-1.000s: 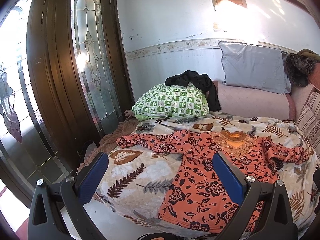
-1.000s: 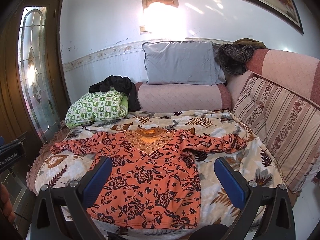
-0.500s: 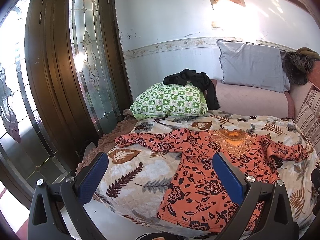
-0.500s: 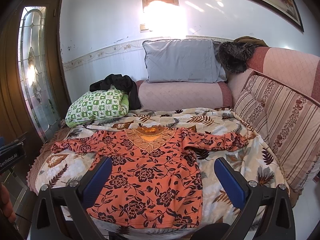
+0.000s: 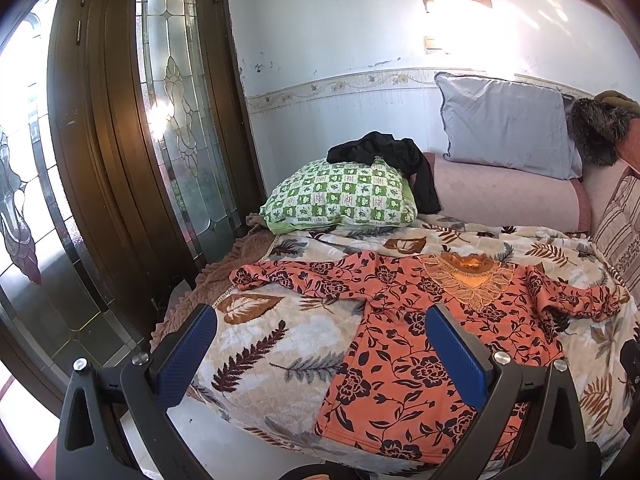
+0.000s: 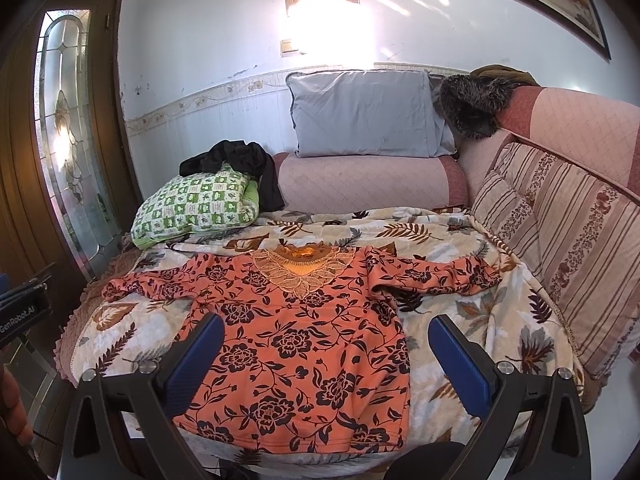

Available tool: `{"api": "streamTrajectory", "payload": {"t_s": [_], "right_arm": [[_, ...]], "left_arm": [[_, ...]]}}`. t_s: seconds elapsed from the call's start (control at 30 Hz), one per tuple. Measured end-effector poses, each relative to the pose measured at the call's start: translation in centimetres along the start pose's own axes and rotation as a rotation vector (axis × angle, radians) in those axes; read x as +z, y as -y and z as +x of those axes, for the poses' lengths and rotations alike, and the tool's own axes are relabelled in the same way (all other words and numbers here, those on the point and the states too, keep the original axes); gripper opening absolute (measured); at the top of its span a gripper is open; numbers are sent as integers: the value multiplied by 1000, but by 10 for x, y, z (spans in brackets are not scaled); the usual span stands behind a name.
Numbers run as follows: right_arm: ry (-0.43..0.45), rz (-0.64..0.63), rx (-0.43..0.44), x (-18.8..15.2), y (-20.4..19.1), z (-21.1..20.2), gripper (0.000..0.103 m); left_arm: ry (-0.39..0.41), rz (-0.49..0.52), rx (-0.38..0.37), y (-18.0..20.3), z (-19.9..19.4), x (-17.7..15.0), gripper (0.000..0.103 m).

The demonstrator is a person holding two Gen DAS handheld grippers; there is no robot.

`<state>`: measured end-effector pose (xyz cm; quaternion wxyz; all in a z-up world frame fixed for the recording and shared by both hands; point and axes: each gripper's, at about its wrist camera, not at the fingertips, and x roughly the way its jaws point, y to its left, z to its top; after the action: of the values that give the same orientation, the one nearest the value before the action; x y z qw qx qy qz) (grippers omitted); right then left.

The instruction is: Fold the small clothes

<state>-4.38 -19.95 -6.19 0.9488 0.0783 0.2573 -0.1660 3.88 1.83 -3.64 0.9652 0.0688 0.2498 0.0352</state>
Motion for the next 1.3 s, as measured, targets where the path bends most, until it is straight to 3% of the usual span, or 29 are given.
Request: {"api": "streamTrajectory", "payload": {"t_s": [0.97, 1.07, 1.17, 1.3], "right_arm": [[-35, 1, 26, -1, 3, 21, 103], [-43, 37, 67, 2, 22, 33, 103], [-24, 113, 74, 4, 63, 55, 103], [-114, 316, 127, 2, 142, 112, 103]], "left_arm": [[-20, 9, 14, -1, 18, 0, 103], [-38, 11, -8, 10, 29, -1, 103], [-98, 10, -87, 31, 58, 5, 103], [-142, 82, -118, 90, 118, 32, 103]]}}
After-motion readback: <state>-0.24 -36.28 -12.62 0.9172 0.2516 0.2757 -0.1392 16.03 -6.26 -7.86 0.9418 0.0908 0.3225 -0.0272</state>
